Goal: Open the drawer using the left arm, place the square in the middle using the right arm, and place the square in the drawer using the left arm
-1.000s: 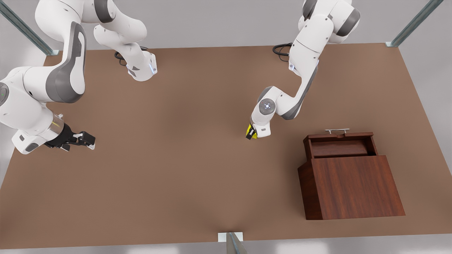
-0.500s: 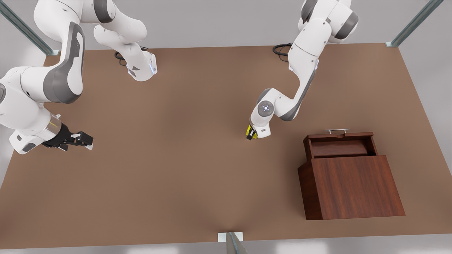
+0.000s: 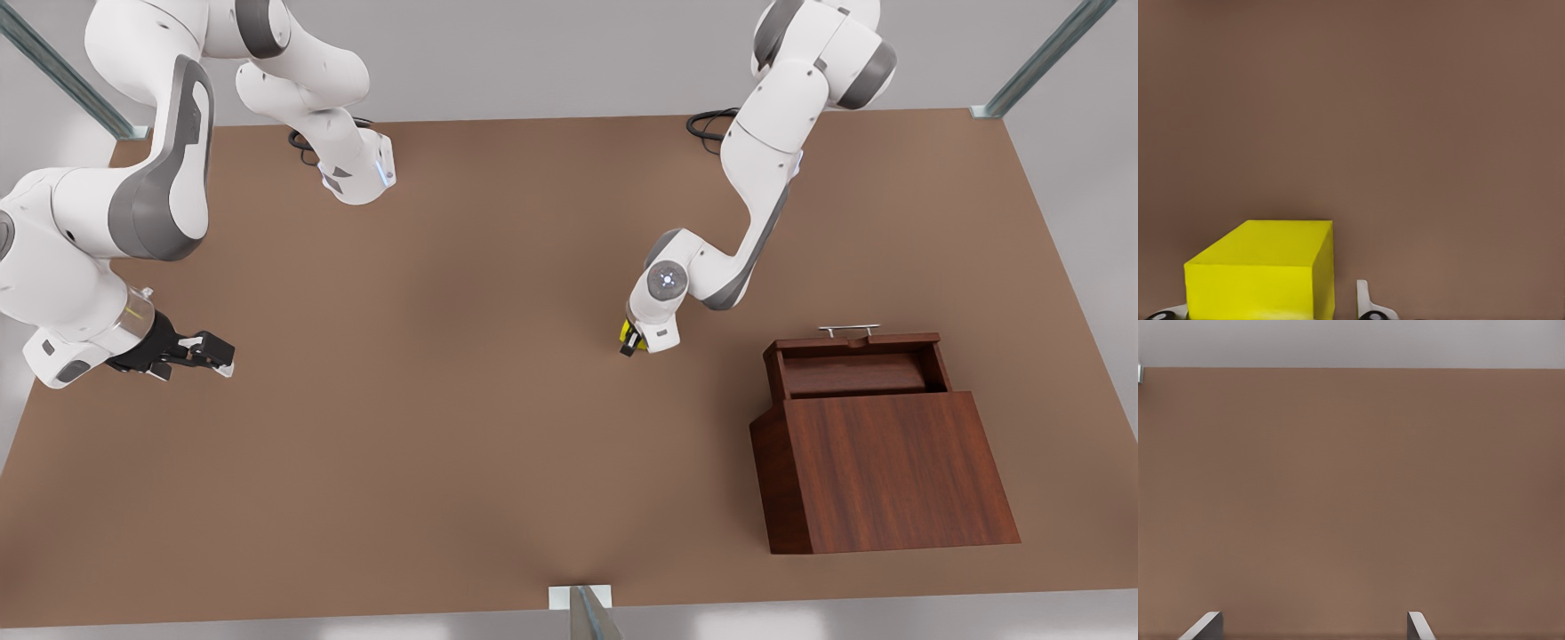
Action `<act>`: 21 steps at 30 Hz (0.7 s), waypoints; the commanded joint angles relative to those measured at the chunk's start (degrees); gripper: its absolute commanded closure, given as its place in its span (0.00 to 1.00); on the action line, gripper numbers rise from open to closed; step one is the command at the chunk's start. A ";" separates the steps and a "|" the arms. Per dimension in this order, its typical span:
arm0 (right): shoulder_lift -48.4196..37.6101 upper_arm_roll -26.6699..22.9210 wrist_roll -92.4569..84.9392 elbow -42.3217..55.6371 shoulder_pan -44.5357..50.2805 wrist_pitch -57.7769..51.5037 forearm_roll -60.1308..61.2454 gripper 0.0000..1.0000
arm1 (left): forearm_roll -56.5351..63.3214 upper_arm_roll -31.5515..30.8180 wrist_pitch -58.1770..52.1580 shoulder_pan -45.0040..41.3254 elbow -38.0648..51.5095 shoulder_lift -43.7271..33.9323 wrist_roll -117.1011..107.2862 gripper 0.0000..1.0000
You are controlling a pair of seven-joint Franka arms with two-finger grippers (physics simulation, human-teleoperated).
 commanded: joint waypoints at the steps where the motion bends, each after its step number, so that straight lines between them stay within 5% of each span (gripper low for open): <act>1: -0.07 -0.04 -0.03 -0.03 0.00 0.01 -0.01 0.00 | 0.02 -0.01 0.24 0.00 0.06 0.02 -1.31 0.16; 2: -0.07 -0.04 -0.12 -0.03 0.00 0.01 -0.01 0.00 | 0.02 -0.01 0.24 0.00 0.06 0.11 -1.31 0.28; 5: -0.07 -0.04 -0.12 -0.03 0.00 0.01 -0.01 0.00 | 0.02 -0.01 0.24 0.00 0.23 0.20 -1.31 0.35; 17: -0.07 -0.04 -0.12 0.06 0.00 0.01 0.07 0.00 | 0.46 0.08 -0.20 0.17 0.41 -0.59 -0.70 0.36; 21: -0.07 -0.04 -0.12 -0.03 0.00 0.01 -0.01 0.00 | 0.81 3.77 -6.97 0.70 0.50 -10.52 5.36 0.36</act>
